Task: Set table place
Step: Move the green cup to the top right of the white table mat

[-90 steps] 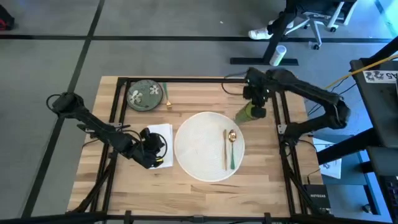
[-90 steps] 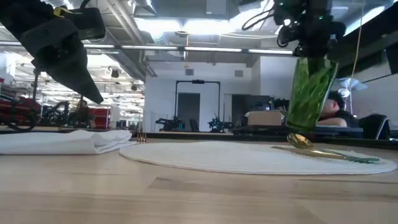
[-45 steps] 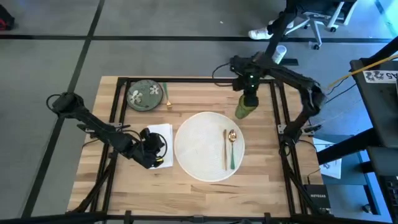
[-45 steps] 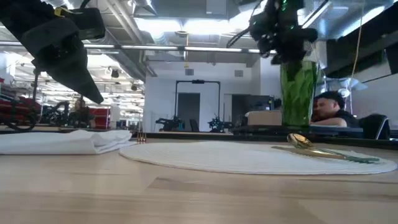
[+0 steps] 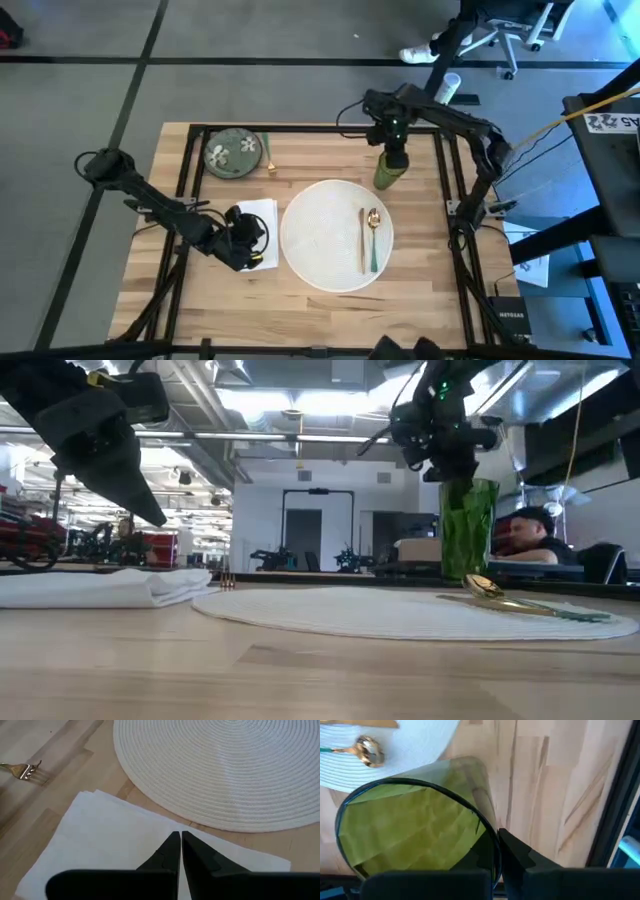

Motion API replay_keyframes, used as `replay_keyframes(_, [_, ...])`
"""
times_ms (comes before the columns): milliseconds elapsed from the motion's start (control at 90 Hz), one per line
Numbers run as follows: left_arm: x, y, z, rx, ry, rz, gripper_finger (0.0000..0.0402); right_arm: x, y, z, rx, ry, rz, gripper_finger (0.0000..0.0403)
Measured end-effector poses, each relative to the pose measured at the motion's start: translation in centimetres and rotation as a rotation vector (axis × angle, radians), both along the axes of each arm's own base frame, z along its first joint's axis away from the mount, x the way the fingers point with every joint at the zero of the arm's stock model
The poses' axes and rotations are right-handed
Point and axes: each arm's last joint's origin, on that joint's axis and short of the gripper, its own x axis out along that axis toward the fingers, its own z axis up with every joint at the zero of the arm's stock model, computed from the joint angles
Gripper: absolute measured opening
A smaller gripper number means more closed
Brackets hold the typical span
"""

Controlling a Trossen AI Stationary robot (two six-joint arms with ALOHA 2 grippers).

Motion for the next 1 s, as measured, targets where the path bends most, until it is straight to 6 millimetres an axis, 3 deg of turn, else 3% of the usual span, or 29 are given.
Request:
replay_keyframes(167, [0.0, 0.0, 0.0, -0.002, -0.002, 0.002, 0.0, -0.3, -1.0, -0.7, 0.016, 0.015, -0.01, 0.0])
replay_keyframes(1000, [0.0, 0.0, 0.0, -0.007, -0.005, 0.008, 0.0, 0.3, -1.2, -1.5, 0.065, -0.012, 0.009, 0.0])
